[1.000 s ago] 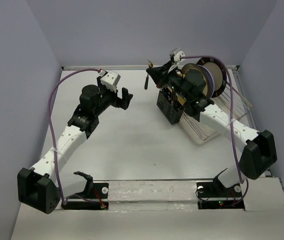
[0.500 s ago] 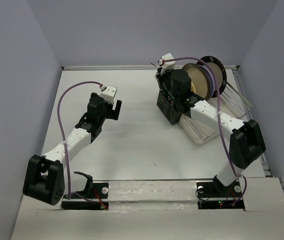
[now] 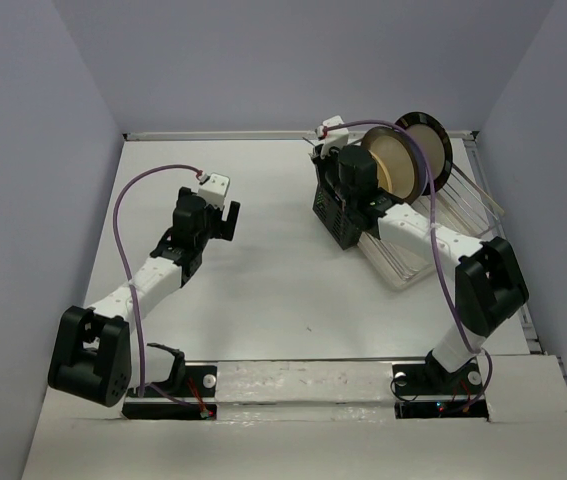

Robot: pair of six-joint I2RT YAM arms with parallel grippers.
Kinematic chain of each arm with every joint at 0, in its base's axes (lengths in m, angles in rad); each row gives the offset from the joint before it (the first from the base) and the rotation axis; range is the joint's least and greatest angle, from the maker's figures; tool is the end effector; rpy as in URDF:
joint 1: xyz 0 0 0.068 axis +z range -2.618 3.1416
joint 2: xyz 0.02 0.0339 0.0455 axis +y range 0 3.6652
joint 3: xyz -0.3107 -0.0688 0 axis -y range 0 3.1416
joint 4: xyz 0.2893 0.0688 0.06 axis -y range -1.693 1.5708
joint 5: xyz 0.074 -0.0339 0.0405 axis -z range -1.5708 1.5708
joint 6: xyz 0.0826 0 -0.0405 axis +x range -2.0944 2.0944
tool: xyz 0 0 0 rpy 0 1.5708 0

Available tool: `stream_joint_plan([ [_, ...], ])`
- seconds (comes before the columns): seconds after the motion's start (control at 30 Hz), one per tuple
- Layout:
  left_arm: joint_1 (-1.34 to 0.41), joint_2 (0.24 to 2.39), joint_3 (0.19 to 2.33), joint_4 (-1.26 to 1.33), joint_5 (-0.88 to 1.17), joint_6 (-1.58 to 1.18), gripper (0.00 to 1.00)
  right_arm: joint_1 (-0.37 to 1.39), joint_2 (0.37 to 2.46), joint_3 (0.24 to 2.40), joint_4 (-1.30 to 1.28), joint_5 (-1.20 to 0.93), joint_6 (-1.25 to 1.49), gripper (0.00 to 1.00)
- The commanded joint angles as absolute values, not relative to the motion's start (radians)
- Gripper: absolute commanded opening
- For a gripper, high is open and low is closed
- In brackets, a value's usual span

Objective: Sort the eating utensils into containers

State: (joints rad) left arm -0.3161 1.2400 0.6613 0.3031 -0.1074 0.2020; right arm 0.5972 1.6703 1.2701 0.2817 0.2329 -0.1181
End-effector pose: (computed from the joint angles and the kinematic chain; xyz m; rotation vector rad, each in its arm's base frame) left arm 0.3300 -0.0986 0.2569 0.3997 1.8010 0.0194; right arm 0.4192 0.2620 0.3470 -0.4246 1.6345 0.1630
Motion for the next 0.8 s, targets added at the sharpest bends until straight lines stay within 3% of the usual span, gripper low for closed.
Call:
stream_joint_plan([
  [0.0,-0.308,1.22,0.647,0.368,-0.115,0.215,0.99,0.6,1.652,1.262,0.267,0.253,-0.095,0.0],
  [0.67,-0.308,1.227,0.644,0.368,-0.098,0.218,0.99,0.591,1.692,1.226,0.238,0.291,-0.043,0.0],
  [0.7,-0.308,1.227,0.644,0.37,-0.097,0.218,0.99,0.591,1.687,1.224,0.238,0.296,-0.043,0.01],
  [0.77,-0.308,1.229,0.646,0.368,-0.094,0.218,0.99,0.591,1.678,1.221,0.238,0.295,-0.043,0.15],
])
